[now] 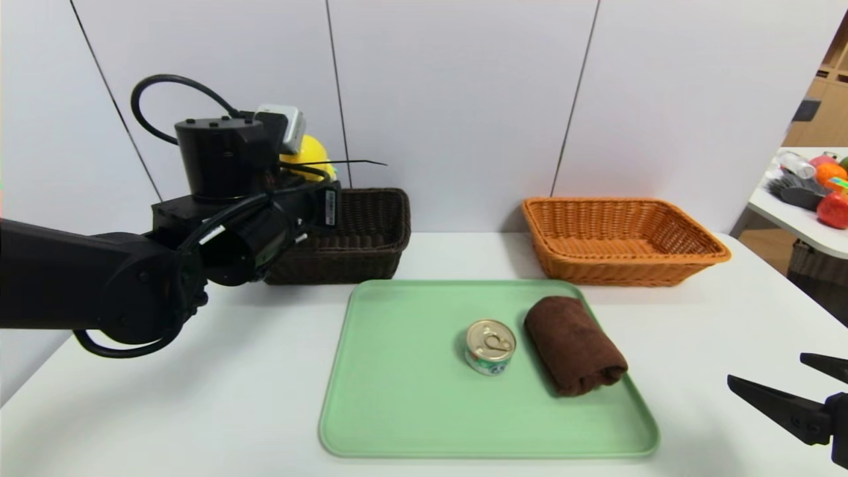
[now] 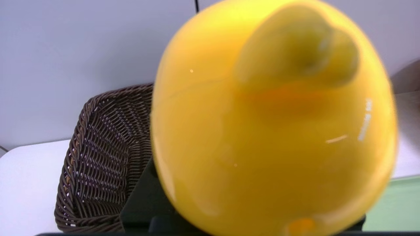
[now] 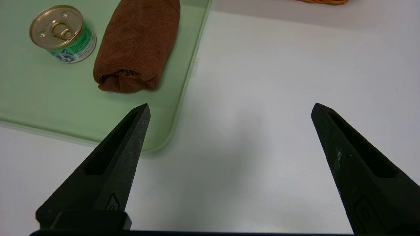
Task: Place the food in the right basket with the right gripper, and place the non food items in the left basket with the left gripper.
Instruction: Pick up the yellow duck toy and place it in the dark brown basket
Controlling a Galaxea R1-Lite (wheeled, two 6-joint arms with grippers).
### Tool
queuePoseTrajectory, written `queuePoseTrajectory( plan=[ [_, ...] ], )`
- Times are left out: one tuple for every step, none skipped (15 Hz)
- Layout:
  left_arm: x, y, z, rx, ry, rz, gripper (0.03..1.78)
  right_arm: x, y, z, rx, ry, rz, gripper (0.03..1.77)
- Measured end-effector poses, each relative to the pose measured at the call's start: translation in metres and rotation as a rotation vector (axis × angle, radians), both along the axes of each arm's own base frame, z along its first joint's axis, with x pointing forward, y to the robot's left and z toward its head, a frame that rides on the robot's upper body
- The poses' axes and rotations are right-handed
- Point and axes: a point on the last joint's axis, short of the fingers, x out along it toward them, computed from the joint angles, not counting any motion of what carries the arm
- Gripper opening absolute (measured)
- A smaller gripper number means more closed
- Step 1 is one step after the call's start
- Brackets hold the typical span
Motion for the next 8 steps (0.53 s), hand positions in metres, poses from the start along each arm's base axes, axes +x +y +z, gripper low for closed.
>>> queuePoseTrajectory(
  plan=[
    [0.009,0.004,-0.007,0.006,0.016,0.004,0.78,-0.001,0.000,0.000,0.000,-0.004,0.000,1.70],
    [0.018,0.006,-0.012,0.010,0.029,0.003,0.78,-0.001,0.000,0.001,0.000,-0.007,0.000,1.70],
    [0.026,0.008,-0.015,0.010,0.035,0.001,0.78,-0.001,0.000,0.002,0.000,-0.011,-0.001,1.70],
    [0.034,0.010,-0.017,0.007,0.041,0.003,0.78,-0.001,0.000,0.002,-0.001,-0.013,0.000,1.70],
    [0.041,0.012,-0.020,0.010,0.053,0.010,0.78,-0.002,0.000,0.002,-0.002,-0.016,0.000,1.70],
    [0.049,0.014,-0.023,0.011,0.063,0.022,0.78,-0.003,0.000,0.003,-0.002,-0.017,-0.001,1.70],
    [0.057,0.017,-0.025,0.011,0.067,0.035,0.78,-0.003,0.000,0.003,-0.002,-0.018,-0.001,1.70],
    [0.065,0.019,-0.027,0.010,0.068,0.049,0.78,-0.004,0.000,0.003,-0.002,-0.019,-0.001,1.70]
  ],
)
